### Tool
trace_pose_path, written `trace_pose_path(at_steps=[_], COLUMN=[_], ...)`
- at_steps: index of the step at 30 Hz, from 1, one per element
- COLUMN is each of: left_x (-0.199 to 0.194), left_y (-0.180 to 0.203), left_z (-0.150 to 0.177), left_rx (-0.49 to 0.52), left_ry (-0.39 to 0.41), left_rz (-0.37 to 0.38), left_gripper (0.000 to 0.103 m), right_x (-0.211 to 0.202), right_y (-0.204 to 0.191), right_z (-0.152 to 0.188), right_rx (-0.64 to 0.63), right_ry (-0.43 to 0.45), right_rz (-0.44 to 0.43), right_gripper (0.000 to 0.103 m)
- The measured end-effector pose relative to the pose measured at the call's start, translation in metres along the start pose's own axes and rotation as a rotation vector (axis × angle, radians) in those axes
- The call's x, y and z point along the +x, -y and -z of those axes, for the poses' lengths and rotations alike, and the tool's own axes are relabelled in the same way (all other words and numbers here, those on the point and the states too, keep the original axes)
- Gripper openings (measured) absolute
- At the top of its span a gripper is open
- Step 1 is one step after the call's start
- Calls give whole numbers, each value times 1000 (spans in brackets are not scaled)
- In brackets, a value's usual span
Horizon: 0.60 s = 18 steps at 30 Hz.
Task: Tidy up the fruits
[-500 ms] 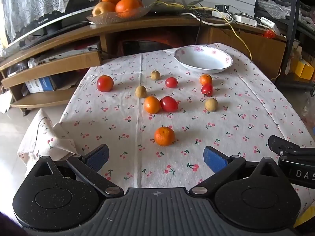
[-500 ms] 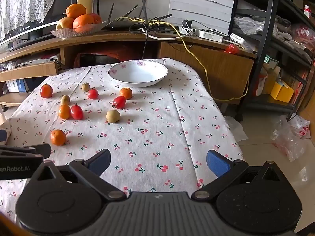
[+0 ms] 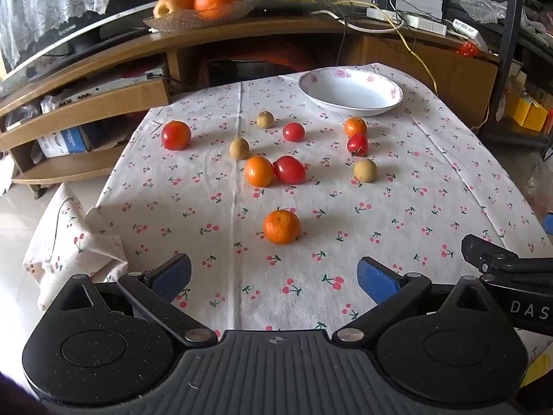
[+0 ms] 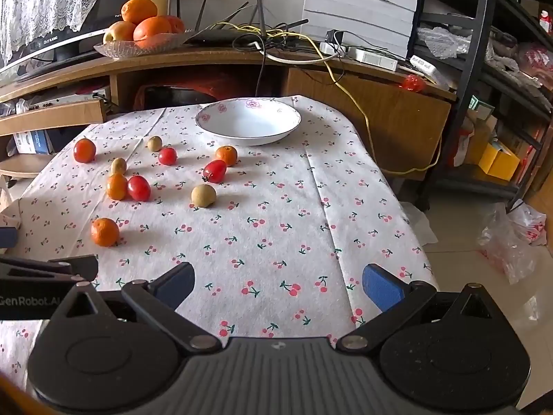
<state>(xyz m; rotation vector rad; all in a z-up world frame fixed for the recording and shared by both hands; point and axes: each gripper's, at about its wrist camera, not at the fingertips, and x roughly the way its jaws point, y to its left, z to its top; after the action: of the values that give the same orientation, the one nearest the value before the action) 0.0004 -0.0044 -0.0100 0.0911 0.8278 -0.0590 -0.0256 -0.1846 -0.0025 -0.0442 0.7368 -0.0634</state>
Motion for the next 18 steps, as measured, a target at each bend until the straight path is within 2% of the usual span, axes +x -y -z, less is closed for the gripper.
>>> trace_pose_path(at_steps=[18], left_x=[4], left_y=[-2], left_z=[1], left_rx=[-4], left_ry=[-20], left_rz=[11], left_gripper=[103], right_x=[3], right_y=[3], right_z=[5], right_rx=[15], right_ry=[-19], right_rz=[5], right_gripper=[103])
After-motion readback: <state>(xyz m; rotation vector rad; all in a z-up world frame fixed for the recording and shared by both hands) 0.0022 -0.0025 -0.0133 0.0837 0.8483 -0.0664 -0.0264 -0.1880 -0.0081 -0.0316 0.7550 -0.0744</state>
